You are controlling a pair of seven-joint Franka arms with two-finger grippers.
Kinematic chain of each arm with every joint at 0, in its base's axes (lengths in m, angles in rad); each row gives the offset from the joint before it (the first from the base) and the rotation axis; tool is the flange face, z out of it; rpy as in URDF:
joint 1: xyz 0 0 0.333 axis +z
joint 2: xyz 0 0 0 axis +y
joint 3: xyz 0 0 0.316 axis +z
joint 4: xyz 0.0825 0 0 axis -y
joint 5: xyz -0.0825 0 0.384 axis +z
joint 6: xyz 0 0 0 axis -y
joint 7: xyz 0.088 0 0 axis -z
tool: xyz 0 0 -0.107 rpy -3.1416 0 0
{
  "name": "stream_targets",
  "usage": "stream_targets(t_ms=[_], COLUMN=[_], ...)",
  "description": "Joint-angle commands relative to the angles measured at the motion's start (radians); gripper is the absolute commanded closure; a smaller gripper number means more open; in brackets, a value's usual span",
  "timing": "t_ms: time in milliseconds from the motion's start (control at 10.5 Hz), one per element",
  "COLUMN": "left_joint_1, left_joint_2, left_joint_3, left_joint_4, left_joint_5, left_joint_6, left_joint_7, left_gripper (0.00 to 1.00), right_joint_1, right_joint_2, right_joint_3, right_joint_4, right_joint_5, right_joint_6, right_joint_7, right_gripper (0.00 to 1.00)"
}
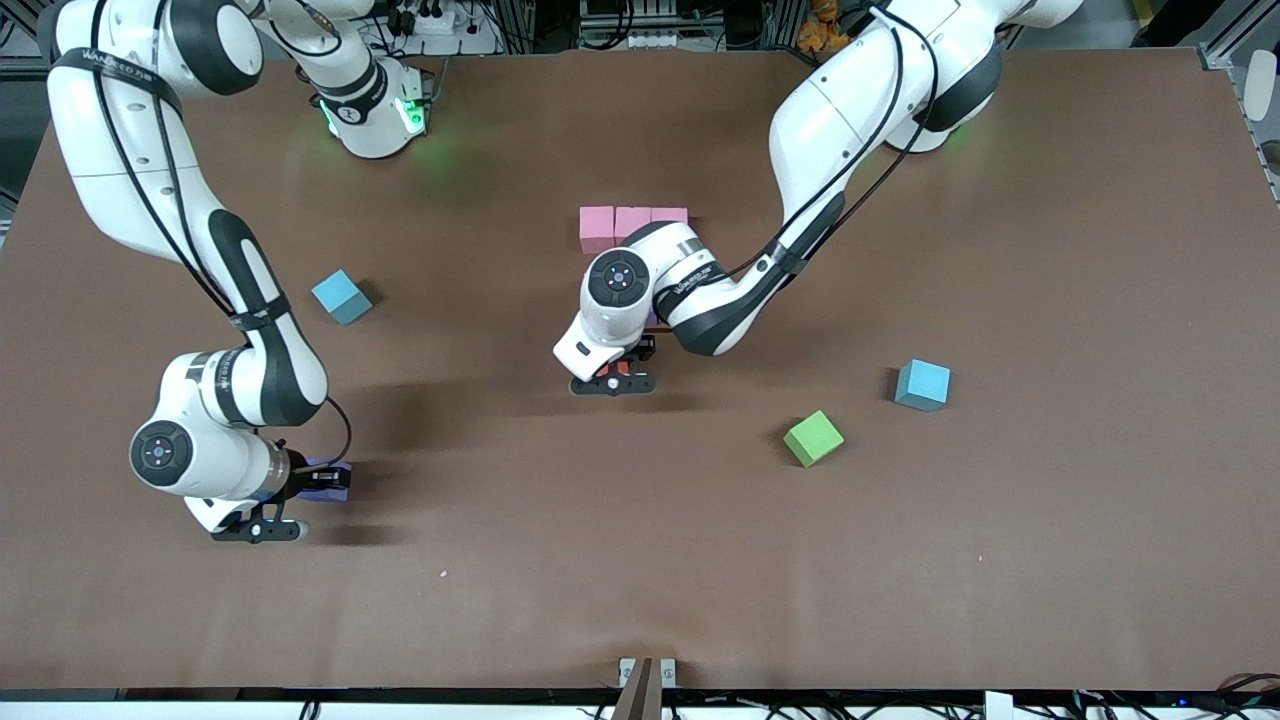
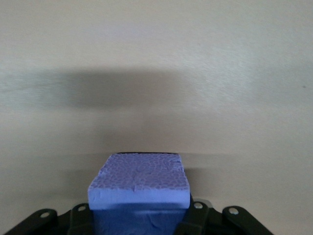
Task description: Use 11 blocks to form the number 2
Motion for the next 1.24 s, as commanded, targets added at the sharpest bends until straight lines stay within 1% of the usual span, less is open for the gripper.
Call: stream_targets(t_ms=[0,191,286,382,477,572,763,954,1049,1145], left_joint_1=[-0.029,-0.033,-0.033,-0.033,-0.031,-0.031,-0.028,-0.004,0.036,0.073], left_joint_2=[0.008,0.008,0.008,0.008,0.006,0.005,-0.013,-0.081,-0.111,-0.15], left_joint_3=[0.018,0.024,0.024,0.025,0.028,0.03,0.028,0.028,0.027,0.019], left_joint_4=[0.017,0.011,0.009,0.009,0.008,0.009,0.012,0.011,0.008,0.005], left_joint_5=[-0.024,-0.024,-0.023,-0.021,-0.024,-0.026,-0.028,-0.029,-0.029,-0.029], left_joint_6=[0.006,0.006,0.006,0.006,0.006,0.006,0.006,-0.005,-0.014,-0.074], left_joint_7=[0.024,0.021,0.023,0.023,0.026,0.021,0.013,0.013,0.012,0.003], left_gripper=[0.33,0.31,0.29,0.13,0.0,0.0,0.0,0.0,0.0,0.0], right_joint_1=[0.015,0.044,0.058,0.068,0.064,0.062,0.072,0.091,0.102,0.114], right_joint_2=[-0.023,-0.038,-0.041,-0.049,-0.052,-0.054,-0.066,-0.077,-0.08,-0.08], right_joint_3=[0.011,0.011,0.016,0.017,0.04,0.048,0.051,0.051,0.051,0.051], right_joint_4=[0.006,0.006,0.007,0.027,0.049,0.07,0.075,0.075,0.075,0.075], right_joint_5=[0.016,0.023,0.025,0.026,0.049,0.074,0.077,0.077,0.077,0.077], right_joint_6=[-0.067,-0.09,-0.131,-0.166,-0.212,-0.254,-0.288,-0.288,-0.291,-0.291], right_joint_7=[0.033,0.085,0.117,0.142,0.143,0.146,0.151,0.15,0.174,0.218], right_gripper=[0.48,0.48,0.48,0.48,0.47,0.47,0.46,0.45,0.45,0.45])
